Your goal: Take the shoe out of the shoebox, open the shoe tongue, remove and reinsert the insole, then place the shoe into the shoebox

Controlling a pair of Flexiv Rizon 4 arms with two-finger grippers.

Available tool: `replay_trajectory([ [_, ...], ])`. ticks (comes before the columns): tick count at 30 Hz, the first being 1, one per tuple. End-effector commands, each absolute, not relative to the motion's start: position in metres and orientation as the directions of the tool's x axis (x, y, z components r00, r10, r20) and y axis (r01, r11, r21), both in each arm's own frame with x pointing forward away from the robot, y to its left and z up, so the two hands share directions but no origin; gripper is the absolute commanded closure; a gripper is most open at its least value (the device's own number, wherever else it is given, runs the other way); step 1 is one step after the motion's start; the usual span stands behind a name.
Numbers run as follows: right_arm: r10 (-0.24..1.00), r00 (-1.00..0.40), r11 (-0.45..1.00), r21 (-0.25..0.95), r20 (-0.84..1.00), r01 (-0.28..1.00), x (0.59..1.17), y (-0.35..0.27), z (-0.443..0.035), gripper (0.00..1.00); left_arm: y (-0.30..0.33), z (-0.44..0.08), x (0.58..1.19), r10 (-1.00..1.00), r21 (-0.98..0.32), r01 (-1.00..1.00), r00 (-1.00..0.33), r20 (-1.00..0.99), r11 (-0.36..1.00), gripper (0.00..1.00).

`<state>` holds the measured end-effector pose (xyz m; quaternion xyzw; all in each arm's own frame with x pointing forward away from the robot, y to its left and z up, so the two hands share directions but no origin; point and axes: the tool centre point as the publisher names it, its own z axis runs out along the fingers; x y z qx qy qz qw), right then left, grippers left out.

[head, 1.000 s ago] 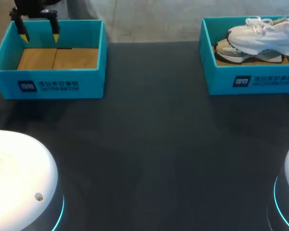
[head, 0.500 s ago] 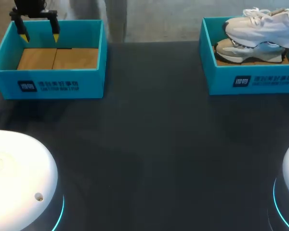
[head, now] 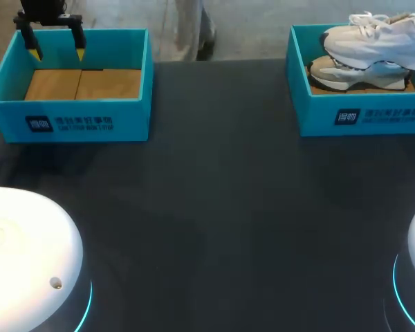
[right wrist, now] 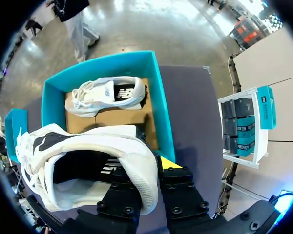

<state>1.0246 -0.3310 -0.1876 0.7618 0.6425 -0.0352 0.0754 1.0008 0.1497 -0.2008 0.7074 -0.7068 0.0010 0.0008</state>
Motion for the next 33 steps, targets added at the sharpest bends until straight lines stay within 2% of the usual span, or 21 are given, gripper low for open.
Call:
replay_trajectory([
  [1, 0.974, 0.172, -0.164, 0.07, -0.149, 0.984, 1.024, -0.331, -0.186, 1.0, 0.15, -0.201, 1.0, -1.0, 0.0, -1.0, 0.001, 0.002, -0.001, 0.0],
  [14, 0.968, 0.165, -0.148, 0.1, -0.188, 0.984, 0.99, -0.284, -0.18, 1.0, 0.15, -0.201, 1.0, -1.0, 0.0, -1.0, 0.001, 0.002, -0.001, 0.0],
  [33, 0.964, 0.157, -0.138, 0.1, -0.215, 0.985, 0.92, -0.177, -0.171, 1.0, 0.15, -0.201, 1.0, -1.0, 0.0, -1.0, 0.001, 0.002, -0.001, 0.0],
])
